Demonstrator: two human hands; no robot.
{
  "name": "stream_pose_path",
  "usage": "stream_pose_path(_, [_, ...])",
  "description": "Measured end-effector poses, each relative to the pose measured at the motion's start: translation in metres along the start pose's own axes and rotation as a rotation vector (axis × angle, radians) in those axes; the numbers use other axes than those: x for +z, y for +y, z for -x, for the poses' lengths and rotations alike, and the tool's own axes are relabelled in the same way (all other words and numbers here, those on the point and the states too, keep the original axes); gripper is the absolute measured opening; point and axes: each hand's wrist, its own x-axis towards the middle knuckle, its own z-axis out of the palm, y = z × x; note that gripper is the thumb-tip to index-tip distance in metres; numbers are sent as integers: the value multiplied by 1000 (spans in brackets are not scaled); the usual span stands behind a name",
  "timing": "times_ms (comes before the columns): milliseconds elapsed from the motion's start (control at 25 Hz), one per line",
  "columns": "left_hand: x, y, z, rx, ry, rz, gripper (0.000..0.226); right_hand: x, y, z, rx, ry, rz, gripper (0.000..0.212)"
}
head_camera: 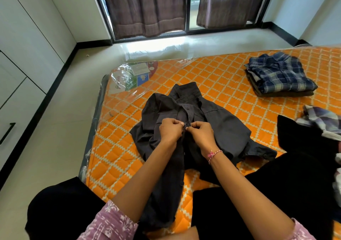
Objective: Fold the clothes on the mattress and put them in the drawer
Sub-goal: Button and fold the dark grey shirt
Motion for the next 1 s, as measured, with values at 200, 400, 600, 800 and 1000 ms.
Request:
stream_pose_path(200, [6, -7, 3, -27, 11, 81, 27, 0, 10, 3, 45, 3, -254, 18])
stream_pose_path(400, [10, -13, 5, 27, 24, 157, 18, -5, 7, 0, 62, -11, -291, 18])
stream_pose_path(600, [11, -17, 2, 13, -38, 179, 16, -17, 2, -6, 210, -172, -431, 18])
stream_pose_path(800, [10, -11, -5, -94, -99, 292, 19, -19, -3, -17, 91, -164, -113, 13])
stream_pose_path(1000, [12, 4, -12, -142, -24, 361, 13, -9, -8, -21, -147, 59, 117, 8])
